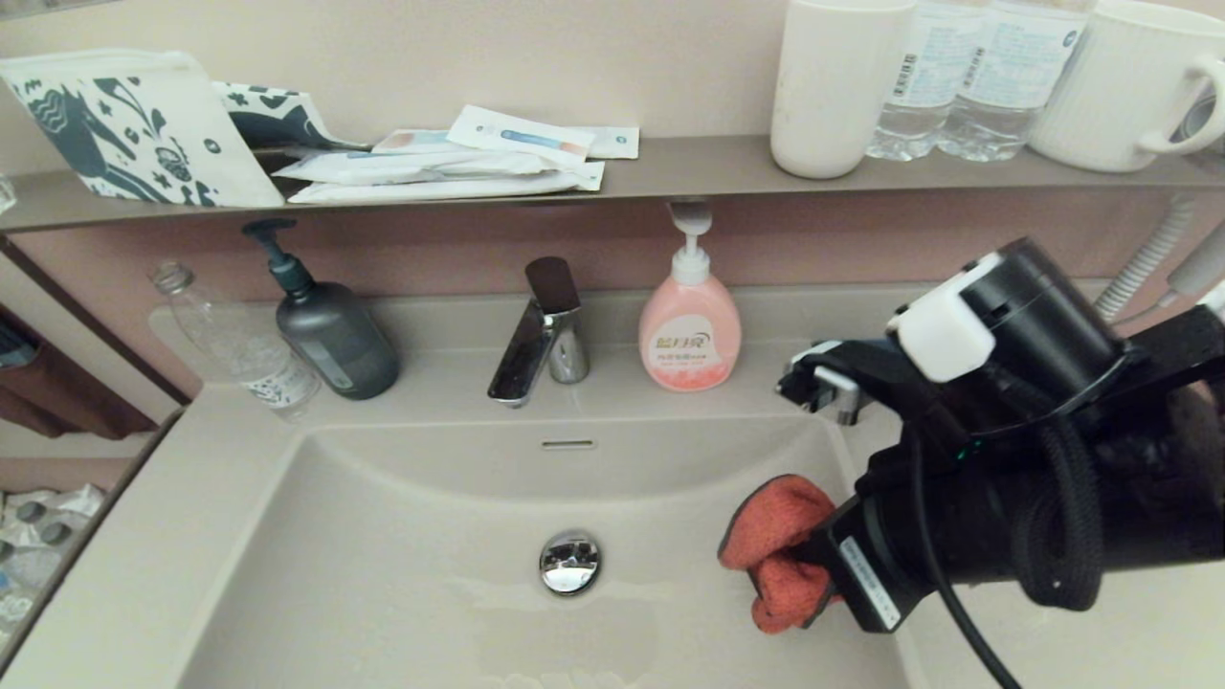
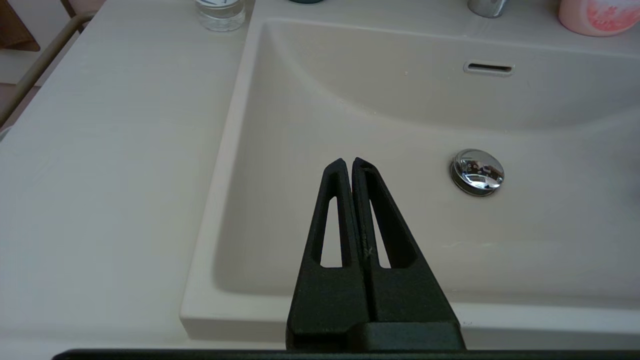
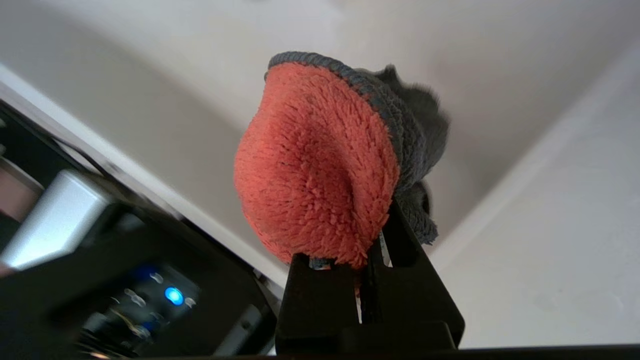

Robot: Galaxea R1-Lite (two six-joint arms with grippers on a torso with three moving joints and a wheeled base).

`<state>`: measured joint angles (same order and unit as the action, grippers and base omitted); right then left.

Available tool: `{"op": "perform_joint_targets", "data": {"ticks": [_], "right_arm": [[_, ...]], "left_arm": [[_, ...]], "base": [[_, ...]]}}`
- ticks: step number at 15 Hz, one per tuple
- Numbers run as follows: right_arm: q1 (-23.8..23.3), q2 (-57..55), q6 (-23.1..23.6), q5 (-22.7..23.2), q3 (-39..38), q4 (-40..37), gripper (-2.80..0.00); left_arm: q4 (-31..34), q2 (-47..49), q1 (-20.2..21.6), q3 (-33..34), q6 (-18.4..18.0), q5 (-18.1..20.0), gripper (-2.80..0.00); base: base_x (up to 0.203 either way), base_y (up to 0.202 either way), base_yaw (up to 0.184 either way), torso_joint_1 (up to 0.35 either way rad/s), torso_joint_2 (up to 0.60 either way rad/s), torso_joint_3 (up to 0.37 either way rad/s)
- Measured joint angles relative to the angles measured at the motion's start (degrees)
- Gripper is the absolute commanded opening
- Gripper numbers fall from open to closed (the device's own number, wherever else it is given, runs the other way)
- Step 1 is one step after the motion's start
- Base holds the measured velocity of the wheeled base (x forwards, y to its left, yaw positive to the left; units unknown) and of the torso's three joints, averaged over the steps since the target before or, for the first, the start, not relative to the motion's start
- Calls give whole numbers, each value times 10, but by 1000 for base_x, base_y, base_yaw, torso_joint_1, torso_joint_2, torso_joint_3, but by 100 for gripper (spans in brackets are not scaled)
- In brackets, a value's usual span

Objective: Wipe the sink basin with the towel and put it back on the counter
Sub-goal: Wipe the sink

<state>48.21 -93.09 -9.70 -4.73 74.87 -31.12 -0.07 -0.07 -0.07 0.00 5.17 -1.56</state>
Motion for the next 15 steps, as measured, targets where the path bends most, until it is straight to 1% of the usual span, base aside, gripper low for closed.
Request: {"op": "perform_joint_targets", "data": {"ticks": [2,4,7,11,13,15], "right_arm": [[18,-33,6,-24,1,-2,-280],[25,-67,18,-43,1,-2,-280],[43,-125,29,-48,9,0,-280],[67,-226,30,-51,57,2,-280],[71,-270,21,-63,85,3,-280],[76,-303,-17,-90,97,2,-280]], "left_arm": [[0,0,0,0,0,0,-280],[0,0,0,0,0,0,-280],[0,0,0,0,0,0,-280],[0,0,0,0,0,0,-280],[0,0,0,0,0,0,-280],[0,0,0,0,0,0,-280]], "base": [[0,0,0,0,0,0],[0,0,0,0,0,0],[0,0,0,0,0,0],[0,0,0,0,0,0],[0,0,0,0,0,0],[0,0,0,0,0,0]]}}
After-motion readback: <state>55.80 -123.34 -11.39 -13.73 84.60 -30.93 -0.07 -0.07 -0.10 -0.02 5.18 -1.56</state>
